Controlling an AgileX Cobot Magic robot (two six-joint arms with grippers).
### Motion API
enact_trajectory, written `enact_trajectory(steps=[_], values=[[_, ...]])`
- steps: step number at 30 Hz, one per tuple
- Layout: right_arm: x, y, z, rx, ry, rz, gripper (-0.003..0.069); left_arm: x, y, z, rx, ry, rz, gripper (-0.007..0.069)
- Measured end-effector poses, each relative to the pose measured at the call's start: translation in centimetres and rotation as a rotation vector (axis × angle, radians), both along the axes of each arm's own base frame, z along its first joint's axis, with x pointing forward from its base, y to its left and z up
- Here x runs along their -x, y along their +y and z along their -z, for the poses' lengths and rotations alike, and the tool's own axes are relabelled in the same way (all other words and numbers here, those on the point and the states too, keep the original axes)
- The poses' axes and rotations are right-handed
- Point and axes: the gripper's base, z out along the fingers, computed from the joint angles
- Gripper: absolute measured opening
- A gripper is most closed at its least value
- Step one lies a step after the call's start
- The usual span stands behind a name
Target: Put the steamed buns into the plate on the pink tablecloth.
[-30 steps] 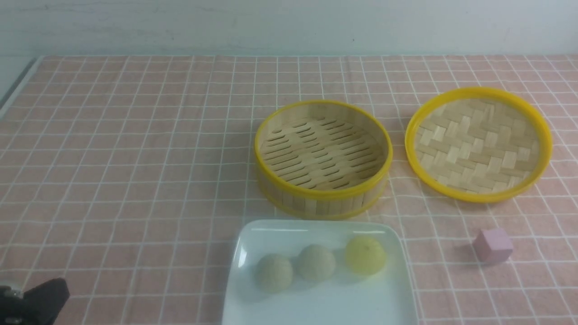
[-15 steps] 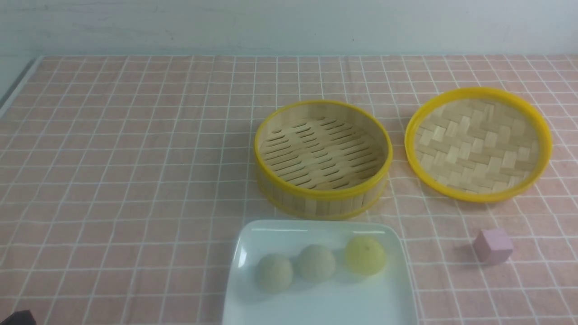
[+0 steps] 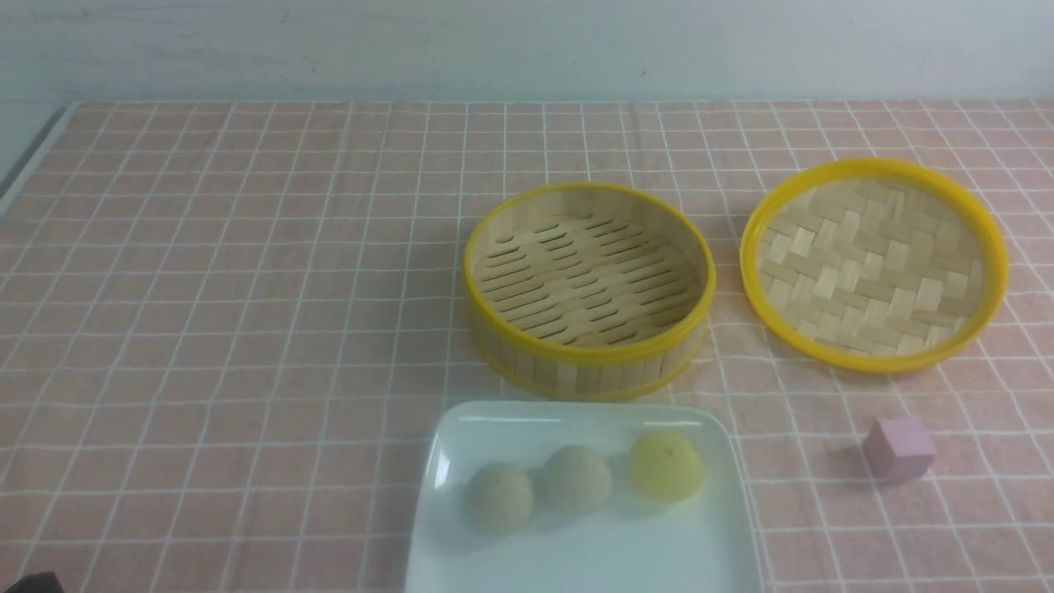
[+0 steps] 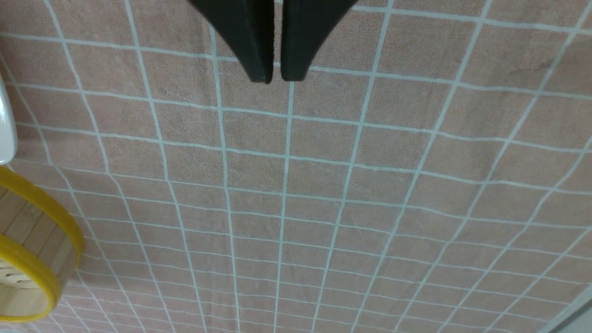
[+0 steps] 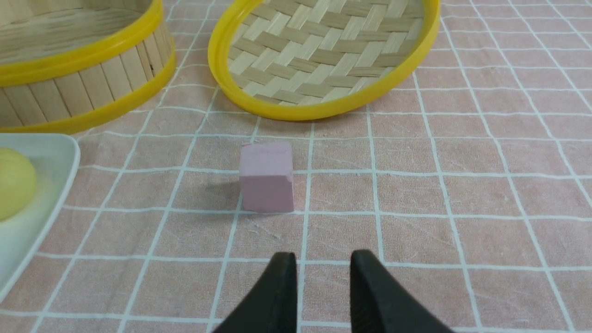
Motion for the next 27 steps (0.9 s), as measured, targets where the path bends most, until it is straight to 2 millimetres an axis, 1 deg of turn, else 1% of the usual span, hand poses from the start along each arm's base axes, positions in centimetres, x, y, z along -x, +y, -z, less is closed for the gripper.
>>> enact_trajectory(steps=[27], values=[[0.0, 0.0, 0.0, 0.0, 0.0, 0.0, 0.019, 0.0, 0.0, 0.0, 0.0, 0.0, 0.0, 0.0069]])
